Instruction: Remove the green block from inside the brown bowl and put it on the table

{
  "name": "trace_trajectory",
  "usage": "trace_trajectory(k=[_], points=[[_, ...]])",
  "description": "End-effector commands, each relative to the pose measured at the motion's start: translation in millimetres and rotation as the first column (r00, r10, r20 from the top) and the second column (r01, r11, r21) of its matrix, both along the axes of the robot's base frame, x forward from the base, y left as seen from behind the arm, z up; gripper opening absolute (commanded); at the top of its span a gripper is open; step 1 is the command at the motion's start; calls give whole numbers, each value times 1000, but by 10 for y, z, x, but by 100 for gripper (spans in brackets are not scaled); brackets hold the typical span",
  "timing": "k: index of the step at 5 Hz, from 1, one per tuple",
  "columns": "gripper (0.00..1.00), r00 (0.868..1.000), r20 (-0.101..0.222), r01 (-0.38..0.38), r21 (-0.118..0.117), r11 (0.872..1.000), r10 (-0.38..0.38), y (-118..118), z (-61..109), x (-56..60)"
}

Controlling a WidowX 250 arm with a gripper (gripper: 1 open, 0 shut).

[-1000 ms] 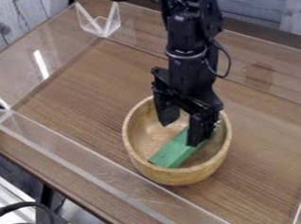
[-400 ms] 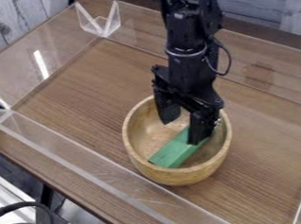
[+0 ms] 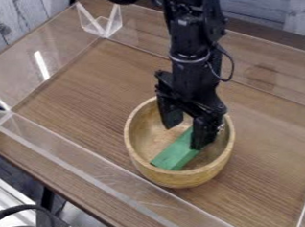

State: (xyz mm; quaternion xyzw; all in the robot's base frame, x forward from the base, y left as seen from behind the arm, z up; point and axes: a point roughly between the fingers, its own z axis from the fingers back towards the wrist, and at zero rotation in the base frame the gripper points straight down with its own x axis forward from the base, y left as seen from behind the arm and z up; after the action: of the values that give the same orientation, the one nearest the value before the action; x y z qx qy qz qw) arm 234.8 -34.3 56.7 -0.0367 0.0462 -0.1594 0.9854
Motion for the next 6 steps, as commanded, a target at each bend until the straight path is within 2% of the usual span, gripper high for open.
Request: trace_trajectory(k=[1, 3, 4, 6], points=[[100, 1000, 27, -3, 2, 1000, 3, 13, -11, 62], [100, 1000, 5, -1, 8, 1000, 1, 14, -179, 55], [0, 1000, 1, -3, 9, 1000, 3, 14, -202, 59], [0, 1000, 21, -6, 12, 1000, 5, 2, -35, 101]])
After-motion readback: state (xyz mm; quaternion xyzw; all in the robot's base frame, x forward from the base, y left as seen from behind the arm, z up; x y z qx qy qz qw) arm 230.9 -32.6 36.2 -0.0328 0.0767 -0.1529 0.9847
